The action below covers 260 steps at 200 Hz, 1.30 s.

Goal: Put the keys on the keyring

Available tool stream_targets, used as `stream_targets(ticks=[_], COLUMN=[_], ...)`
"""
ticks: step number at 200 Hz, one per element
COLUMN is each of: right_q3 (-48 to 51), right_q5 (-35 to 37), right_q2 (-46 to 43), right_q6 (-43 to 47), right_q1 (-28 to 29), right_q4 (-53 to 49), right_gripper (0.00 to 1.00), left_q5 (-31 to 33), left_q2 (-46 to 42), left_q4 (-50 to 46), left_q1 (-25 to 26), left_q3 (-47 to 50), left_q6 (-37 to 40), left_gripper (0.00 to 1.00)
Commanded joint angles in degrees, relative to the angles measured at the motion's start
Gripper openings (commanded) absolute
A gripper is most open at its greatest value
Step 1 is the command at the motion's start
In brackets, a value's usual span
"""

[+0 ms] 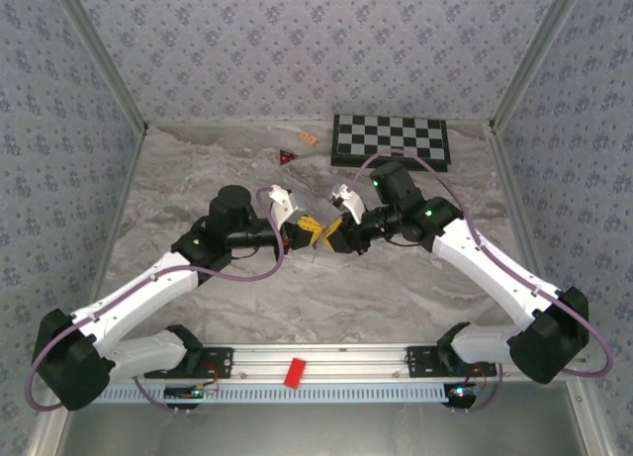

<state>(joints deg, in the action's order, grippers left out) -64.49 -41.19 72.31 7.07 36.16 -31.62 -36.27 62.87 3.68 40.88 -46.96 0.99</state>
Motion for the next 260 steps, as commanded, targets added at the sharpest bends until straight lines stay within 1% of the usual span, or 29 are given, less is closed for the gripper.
stream_targets(ticks=[1, 38, 76, 179, 198, 221, 228, 235, 260], right_q3=[0.10, 0.74, 3.48, 2.53, 2.62, 2.70, 2.78, 2.79, 3.19], right_q5=[-0.26, 0.87, 0.77, -1.17, -1.59, -1.78, -1.90, -2.16, -2.54], right_q2=[-2.07, -4.55, -7.05, -4.21, -3.95, -3.46, -3.33, -3.16, -3.05], right_q6=[-0.14, 0.66, -0.47, -1.26, -1.43, -1.45, -1.45, -1.36, -1.44], right_q1=[0.18, -0.22, -0.40, 0.36, 0.51, 0.92, 1.01, 1.09, 1.19], right_q4=[2.41, 2.40, 7.23, 8.92, 9.35, 9.53, 9.51, 9.44, 9.39], right_gripper=[0.20, 0.20, 0.20, 0.19, 0.17, 0.10, 0.06, 0.00, 0.00], left_q5=[-1.90, -1.67, -2.22, -3.58, -3.81, -3.81, -3.90, -3.91, -3.54], left_q2=[-1.15, -0.45, -0.12, -0.21, -0.16, -0.38, -0.54, -0.72, -1.48], left_q4=[2.38, 1.50, 1.93, 3.11, 3.35, 3.61, 3.86, 4.05, 4.92], left_q1=[-0.17, -0.11, -0.17, -0.17, -0.14, -0.16, -0.14, -0.19, -0.18], left_q3=[-0.49, -1.00, -1.01, -0.79, -0.79, -0.76, -0.65, -0.57, -0.06], left_q6=[0.13, 0.28, -0.16, -1.26, -1.52, -1.76, -1.92, -2.04, -2.48], left_gripper=[0.00, 0.00, 0.00, 0.00, 0.00, 0.00, 0.00, 0.00, 0.00])
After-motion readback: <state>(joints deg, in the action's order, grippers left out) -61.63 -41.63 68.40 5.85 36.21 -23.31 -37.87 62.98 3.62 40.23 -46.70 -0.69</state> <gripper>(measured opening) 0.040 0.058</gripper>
